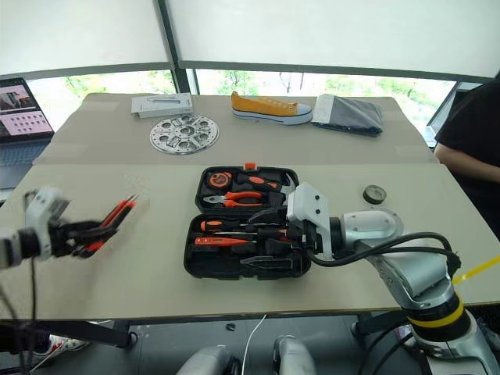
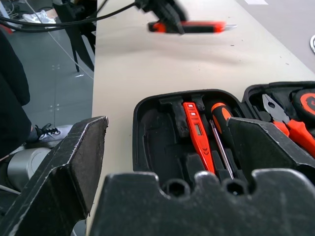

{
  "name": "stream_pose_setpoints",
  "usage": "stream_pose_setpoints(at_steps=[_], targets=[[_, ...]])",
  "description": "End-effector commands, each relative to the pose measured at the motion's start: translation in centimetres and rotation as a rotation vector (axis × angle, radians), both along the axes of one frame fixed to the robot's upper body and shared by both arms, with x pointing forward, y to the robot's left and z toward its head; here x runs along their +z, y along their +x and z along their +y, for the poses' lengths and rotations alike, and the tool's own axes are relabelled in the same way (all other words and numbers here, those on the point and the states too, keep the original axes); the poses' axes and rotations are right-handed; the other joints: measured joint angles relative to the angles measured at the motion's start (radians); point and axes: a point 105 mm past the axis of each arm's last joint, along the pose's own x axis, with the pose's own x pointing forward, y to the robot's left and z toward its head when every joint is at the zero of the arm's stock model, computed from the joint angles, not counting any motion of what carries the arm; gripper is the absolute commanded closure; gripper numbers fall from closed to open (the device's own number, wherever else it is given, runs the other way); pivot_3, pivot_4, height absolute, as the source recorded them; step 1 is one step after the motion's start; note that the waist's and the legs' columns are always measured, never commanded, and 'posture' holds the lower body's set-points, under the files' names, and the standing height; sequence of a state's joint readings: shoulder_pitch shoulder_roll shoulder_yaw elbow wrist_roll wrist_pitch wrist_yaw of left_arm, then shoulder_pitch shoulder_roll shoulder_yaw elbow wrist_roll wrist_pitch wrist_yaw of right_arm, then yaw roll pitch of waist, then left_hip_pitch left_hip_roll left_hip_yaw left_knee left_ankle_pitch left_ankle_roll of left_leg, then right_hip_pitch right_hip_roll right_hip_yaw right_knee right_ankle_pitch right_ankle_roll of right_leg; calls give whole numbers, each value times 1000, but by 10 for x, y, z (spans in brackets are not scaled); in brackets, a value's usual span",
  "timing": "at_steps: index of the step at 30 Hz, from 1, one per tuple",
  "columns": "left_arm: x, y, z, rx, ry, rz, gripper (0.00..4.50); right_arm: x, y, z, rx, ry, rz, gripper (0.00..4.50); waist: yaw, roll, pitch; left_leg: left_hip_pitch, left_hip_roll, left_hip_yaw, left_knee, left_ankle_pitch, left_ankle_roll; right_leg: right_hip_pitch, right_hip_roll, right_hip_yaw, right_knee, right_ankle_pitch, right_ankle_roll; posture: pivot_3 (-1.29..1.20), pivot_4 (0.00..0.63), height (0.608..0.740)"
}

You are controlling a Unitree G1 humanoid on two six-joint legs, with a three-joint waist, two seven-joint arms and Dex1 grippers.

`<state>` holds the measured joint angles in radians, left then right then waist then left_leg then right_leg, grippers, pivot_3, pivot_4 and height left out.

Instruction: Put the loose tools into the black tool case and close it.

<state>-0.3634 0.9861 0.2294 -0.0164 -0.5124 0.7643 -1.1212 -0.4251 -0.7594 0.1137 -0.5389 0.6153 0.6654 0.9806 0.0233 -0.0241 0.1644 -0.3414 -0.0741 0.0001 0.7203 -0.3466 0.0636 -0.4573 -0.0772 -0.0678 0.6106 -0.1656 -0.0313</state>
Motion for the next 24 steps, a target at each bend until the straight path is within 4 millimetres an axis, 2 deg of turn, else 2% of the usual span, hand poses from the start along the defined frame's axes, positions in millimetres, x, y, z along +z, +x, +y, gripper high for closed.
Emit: stream_pose_setpoints(at_steps=[1, 3, 7, 9, 14, 24], targets=[[15, -27, -74, -481, 130, -13, 2847, 0, -13, -15, -40, -25, 12, 0, -4, 0, 0, -1, 0, -1, 0, 1, 2, 0, 0, -1, 0, 0, 0, 0, 150, 740], [5, -27, -95, -609, 211, -14, 2847, -5, -19, -21, -63, -48, 20, 0, -11, 3, -1, 1, -1, 0, -3, 2, 5, 1, 0, -1, 0, 0, 0, 0, 150, 740], [-3, -18, -132, -746, 204, 28, 2847, -10, -24, -30, -148, -71, 1, 0, -18, 3, 0, 3, 0, 3, -5, 4, 5, 1, 0, 1, 0, -1, -2, 0, 150, 740], [-11, -15, -143, -797, 239, 50, 2847, -10, -26, -32, -178, -69, -3, 0, -17, 3, 0, 3, 2, 3, -4, 6, 3, 1, 1, 1, 0, -1, -3, 0, 150, 740], [-42, -15, -151, -887, 381, 125, 2847, -8, -29, -35, -260, -46, -15, 0, -13, 3, 0, 4, 3, 3, -5, 7, 3, 1, 1, 3, 1, -1, -3, 0, 150, 740], [-58, -3, -173, -825, 381, 199, 2847, -12, -37, -35, -332, -37, -15, 0, 3, 3, 0, -5, 2, 0, 7, 2, 12, -1, 2, 1, 1, 0, 0, 0, 150, 740]])
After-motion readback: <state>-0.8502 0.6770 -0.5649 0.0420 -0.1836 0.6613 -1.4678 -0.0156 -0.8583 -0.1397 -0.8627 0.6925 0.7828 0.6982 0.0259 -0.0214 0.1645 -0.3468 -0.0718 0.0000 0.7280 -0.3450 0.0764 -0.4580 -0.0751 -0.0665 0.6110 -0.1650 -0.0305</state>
